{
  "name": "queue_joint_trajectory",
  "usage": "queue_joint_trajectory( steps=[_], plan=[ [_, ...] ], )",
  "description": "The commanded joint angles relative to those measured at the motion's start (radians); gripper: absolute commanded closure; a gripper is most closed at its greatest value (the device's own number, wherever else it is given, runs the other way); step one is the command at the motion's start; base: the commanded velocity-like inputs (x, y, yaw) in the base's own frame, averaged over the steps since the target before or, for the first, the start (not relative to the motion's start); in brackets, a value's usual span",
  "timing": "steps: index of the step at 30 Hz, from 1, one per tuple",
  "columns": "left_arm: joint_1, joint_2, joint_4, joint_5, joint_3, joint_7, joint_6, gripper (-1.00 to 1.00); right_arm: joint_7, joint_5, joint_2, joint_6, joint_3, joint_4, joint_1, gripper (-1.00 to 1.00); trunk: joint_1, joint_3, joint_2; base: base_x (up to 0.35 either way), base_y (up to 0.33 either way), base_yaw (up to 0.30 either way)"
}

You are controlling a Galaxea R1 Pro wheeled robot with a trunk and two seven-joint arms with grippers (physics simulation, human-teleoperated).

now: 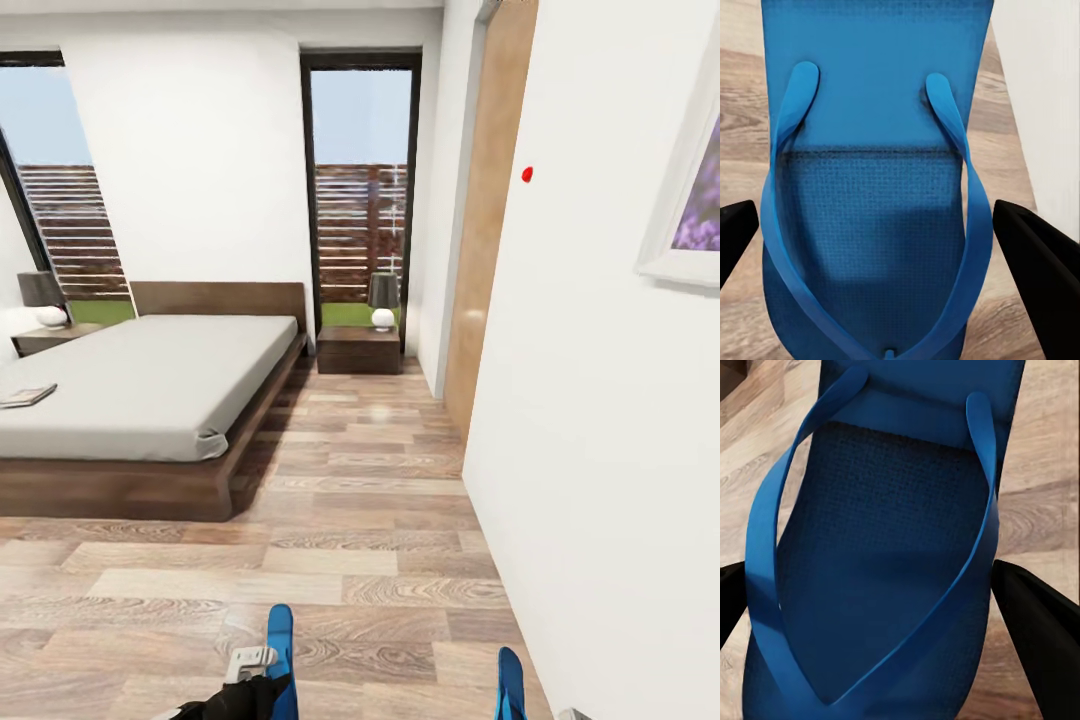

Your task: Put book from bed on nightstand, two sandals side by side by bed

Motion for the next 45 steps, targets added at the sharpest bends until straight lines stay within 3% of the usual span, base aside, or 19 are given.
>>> queue_joint_trajectory(
  steps=[1,2,7,33,45],
  plan=[
    [-0.001,-0.003,0.001,-0.007,0.006,0.017,-0.002,1.0,-0.032,-0.002,0.001,0.01,-0.006,-0.001,0.0,1.0,-0.004,0.002,0.007,0.0,0.0,0.0],
    [-0.001,-0.005,0.001,-0.007,0.005,0.038,-0.002,1.0,-0.082,-0.001,0.002,0.01,-0.004,-0.001,0.0,1.0,-0.008,0.005,0.014,0.0,0.0,0.0],
    [-0.001,-0.007,0.001,-0.008,0.005,0.059,-0.002,1.0,-0.142,0.022,0.003,0.01,-0.003,-0.001,0.0,1.0,-0.027,0.021,0.049,0.0,0.0,0.0],
    [-0.001,-0.006,0.001,-0.006,0.006,0.055,-0.002,1.0,-0.146,0.035,0.002,0.01,-0.005,-0.001,0.0,1.0,-0.127,0.102,0.231,0.0,0.0,0.0],
    [-0.001,-0.006,0.001,-0.006,0.006,0.055,-0.003,1.0,-0.147,0.035,0.002,0.01,-0.004,-0.001,0.0,1.0,-0.127,0.087,0.231,0.0,0.0,0.0]
  ],
)
